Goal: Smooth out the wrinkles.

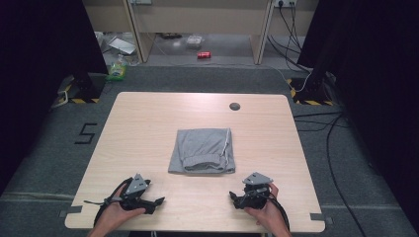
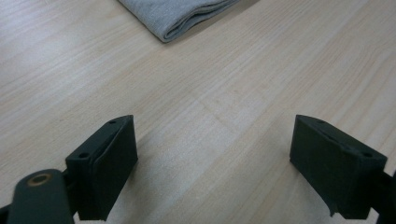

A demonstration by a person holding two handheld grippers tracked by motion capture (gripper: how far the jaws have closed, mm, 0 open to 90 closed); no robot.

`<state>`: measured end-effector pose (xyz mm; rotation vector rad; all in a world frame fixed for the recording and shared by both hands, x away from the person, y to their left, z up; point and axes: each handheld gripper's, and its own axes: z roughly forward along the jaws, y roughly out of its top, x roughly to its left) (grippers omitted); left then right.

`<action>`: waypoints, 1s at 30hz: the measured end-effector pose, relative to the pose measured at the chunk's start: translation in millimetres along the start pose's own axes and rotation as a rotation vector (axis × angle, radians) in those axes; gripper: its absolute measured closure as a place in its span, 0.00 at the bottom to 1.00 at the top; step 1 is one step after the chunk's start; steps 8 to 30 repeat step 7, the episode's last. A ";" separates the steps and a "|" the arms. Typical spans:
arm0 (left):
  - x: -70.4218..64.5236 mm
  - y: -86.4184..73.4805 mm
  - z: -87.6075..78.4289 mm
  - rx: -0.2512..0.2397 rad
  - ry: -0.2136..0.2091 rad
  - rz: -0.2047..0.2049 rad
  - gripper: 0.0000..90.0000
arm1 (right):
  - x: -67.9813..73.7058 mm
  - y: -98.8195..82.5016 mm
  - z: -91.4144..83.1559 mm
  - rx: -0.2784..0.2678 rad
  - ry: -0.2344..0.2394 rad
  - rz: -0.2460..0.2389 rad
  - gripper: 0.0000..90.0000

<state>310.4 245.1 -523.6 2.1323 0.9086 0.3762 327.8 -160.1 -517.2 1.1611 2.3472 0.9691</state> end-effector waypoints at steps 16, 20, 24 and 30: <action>0.3 0.2 0.2 0.000 0.000 0.001 0.16 | -0.5 0.5 1.0 -0.002 0.006 -0.005 0.11; 0.3 0.2 0.2 0.000 0.000 0.001 0.16 | -0.5 0.5 1.0 -0.002 0.006 -0.005 0.11; 0.3 0.2 0.2 0.000 0.000 0.001 0.16 | -0.5 0.5 1.0 -0.002 0.006 -0.005 0.11; 0.3 0.2 0.2 0.000 0.000 0.001 0.16 | -0.5 0.5 1.0 -0.002 0.006 -0.005 0.11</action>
